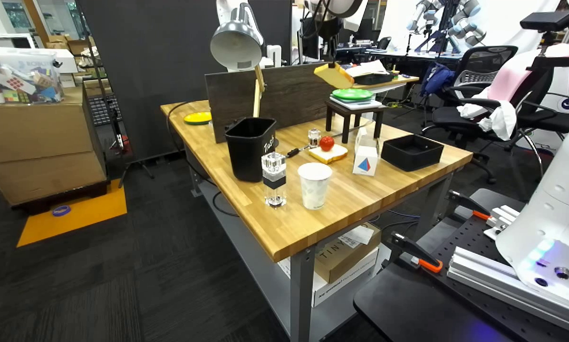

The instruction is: Get the bread from the green plate and put it on top of the tomato

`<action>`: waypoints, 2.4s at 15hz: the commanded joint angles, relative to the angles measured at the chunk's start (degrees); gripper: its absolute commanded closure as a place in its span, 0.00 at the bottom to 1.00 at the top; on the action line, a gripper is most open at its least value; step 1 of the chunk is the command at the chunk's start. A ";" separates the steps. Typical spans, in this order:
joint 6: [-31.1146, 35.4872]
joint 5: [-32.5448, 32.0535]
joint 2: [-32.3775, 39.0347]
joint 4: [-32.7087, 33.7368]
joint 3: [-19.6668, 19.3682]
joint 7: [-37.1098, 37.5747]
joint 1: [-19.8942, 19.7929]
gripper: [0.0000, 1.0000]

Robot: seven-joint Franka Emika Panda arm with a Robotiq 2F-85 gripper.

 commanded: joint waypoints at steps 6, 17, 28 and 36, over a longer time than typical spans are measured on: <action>-2.74 -2.09 4.31 0.31 0.04 -0.72 3.37 0.97; -5.03 -0.42 4.17 -2.83 1.20 -0.15 4.11 0.89; -8.07 -7.57 5.48 -3.36 1.31 4.29 6.84 0.97; -11.85 -11.27 8.64 -5.86 3.58 8.21 10.48 0.97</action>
